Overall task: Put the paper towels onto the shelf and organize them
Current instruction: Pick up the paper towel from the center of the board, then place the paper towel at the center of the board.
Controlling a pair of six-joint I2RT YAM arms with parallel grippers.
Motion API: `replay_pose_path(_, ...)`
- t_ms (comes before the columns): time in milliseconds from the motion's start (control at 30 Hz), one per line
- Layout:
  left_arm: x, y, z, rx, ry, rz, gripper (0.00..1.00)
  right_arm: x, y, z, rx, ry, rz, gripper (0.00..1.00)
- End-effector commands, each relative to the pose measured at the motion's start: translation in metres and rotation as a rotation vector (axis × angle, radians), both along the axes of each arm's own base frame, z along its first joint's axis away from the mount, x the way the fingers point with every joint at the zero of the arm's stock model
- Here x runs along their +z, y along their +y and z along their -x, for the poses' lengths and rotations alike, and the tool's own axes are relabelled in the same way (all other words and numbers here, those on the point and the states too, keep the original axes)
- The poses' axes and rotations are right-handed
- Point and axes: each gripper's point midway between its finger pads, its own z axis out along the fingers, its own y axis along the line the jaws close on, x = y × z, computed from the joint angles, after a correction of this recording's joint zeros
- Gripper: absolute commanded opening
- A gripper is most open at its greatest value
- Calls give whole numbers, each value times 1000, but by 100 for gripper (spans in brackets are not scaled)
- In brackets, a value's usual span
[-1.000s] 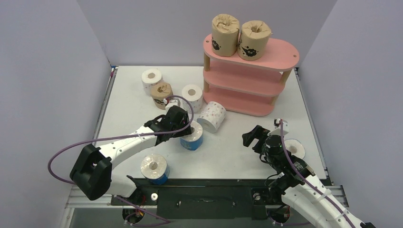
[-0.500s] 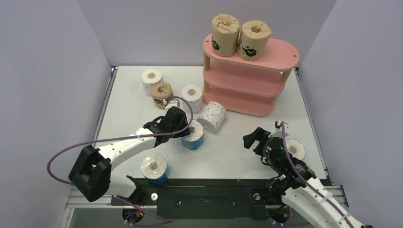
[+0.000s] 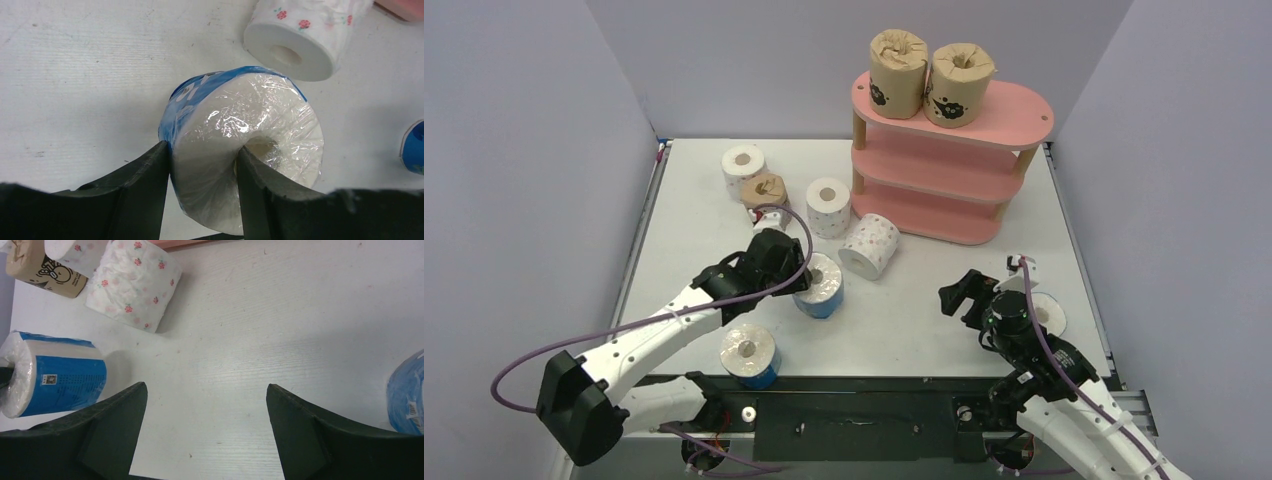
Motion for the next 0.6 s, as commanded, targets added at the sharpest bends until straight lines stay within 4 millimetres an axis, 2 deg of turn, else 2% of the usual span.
replay_pose_path(0, 73, -7, -4, -23, -153, 113, 17, 29, 0, -4, 12, -70, -1, 84)
replay_pose_path(133, 100, -29, 9, -124, -194, 178, 17, 30, 7, -5, 47, -69, 1, 85)
replay_pose_path(167, 107, -42, 18, -175, -209, 190, 17, 29, 7, -6, 39, -63, -6, 85)
replay_pose_path(200, 107, -49, 19, -192, -211, 179, 17, 30, 8, -7, 33, -70, -20, 85)
replay_pose_path(267, 113, -78, 39, -290, -223, 165, 17, 32, 10, -9, 19, -91, -58, 85)
replay_pose_path(400, 93, -114, 54, -389, -194, 116, 17, 33, 13, -11, 6, -122, -118, 85)
replay_pose_path(467, 81, -127, 57, -412, -177, 102, 17, 36, 18, -8, 47, -124, -115, 86)
replay_pose_path(567, 65, -141, 59, -424, -152, 91, 17, 31, 21, -7, 72, -85, -85, 86)
